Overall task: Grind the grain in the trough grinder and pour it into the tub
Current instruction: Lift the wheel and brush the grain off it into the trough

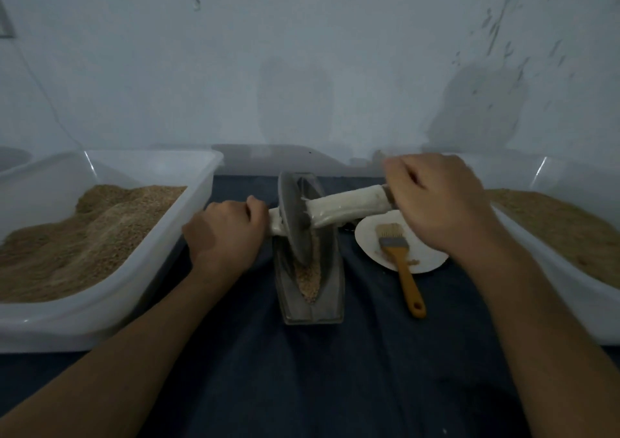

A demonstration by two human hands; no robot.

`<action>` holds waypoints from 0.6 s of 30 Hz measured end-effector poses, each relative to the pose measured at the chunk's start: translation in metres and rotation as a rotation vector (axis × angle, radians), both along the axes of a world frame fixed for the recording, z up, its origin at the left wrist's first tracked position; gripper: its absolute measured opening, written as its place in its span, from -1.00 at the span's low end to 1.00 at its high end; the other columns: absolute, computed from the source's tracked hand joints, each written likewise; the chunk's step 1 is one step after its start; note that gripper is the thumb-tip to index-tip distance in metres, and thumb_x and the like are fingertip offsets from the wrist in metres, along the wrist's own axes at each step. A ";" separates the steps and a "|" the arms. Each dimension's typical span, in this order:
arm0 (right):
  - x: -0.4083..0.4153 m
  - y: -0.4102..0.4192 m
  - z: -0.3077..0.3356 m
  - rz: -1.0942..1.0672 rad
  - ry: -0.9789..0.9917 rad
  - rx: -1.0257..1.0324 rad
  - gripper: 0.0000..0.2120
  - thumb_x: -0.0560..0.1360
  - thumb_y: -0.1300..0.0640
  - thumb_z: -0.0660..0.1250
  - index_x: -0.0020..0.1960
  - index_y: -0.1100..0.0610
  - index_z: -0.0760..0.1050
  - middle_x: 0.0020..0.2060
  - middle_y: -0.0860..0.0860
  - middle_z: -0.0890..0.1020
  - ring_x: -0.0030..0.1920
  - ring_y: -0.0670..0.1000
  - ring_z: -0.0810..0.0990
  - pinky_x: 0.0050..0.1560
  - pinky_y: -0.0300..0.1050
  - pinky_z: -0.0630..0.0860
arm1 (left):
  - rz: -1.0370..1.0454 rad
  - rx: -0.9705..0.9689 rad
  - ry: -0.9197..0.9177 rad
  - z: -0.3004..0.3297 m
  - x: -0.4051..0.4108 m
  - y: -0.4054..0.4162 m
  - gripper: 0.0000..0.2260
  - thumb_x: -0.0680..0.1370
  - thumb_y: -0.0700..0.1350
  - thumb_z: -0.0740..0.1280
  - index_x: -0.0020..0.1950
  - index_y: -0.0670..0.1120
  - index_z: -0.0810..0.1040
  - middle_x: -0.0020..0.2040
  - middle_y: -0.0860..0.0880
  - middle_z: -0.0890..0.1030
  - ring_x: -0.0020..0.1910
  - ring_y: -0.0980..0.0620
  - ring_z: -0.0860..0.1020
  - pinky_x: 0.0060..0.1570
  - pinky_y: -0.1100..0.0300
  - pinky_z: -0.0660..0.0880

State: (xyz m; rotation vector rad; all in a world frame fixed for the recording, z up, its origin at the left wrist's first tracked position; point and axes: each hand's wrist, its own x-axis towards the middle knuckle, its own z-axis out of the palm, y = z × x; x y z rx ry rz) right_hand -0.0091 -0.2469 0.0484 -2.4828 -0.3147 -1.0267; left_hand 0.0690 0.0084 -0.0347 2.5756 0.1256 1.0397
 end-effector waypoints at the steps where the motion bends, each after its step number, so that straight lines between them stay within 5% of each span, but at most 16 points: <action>1: -0.003 -0.003 0.002 -0.038 -0.024 -0.001 -0.54 0.60 -0.01 0.13 -0.44 0.13 0.28 -0.57 -0.03 0.32 -0.53 -0.04 0.29 -0.43 -0.11 0.16 | 0.006 -0.043 0.006 0.000 0.001 0.000 -0.47 0.66 0.05 0.09 -0.49 -0.06 0.44 -0.48 -0.03 0.39 -0.48 -0.01 0.35 -0.39 0.22 0.16; 5: -0.006 -0.017 0.008 -0.141 -0.005 0.027 -0.52 0.54 -0.09 0.15 -0.50 0.11 0.31 -0.61 -0.05 0.33 -0.55 0.01 0.33 -0.43 -0.13 0.22 | 0.026 -0.205 0.071 0.000 0.005 -0.001 -0.47 0.63 0.12 0.07 -0.44 -0.09 0.51 -0.43 -0.09 0.48 -0.43 -0.06 0.44 -0.36 0.18 0.24; 11: 0.002 -0.018 -0.012 -0.109 0.928 -0.312 -0.63 0.63 -0.20 0.17 -0.24 -0.01 0.47 -0.26 0.03 0.65 -0.26 0.02 0.65 -0.21 -0.02 0.58 | 0.033 -0.376 0.126 0.002 0.002 -0.004 -0.51 0.60 0.12 0.09 -0.40 -0.10 0.52 -0.40 -0.11 0.50 -0.40 -0.08 0.44 -0.34 0.12 0.23; 14: -0.001 -0.013 -0.017 -0.137 1.134 -0.424 -0.68 0.58 -0.24 0.27 -0.23 -0.20 0.22 -0.26 0.00 0.69 -0.32 -0.04 0.66 -0.42 -0.21 0.52 | 0.024 -0.481 0.179 0.007 -0.003 -0.004 -0.53 0.62 0.12 0.10 -0.36 -0.11 0.51 -0.37 -0.12 0.49 -0.38 -0.08 0.41 -0.31 0.07 0.24; 18: -0.003 -0.011 -0.018 -0.154 1.198 -0.413 -0.57 0.51 -0.12 0.44 -0.25 -0.18 0.16 -0.44 -0.08 0.67 -0.42 -0.11 0.66 -0.51 -0.27 0.47 | 0.024 -0.638 0.208 0.011 -0.004 -0.002 -0.57 0.65 0.14 0.09 -0.31 -0.05 0.45 -0.29 -0.10 0.48 -0.32 -0.07 0.40 -0.19 0.03 0.30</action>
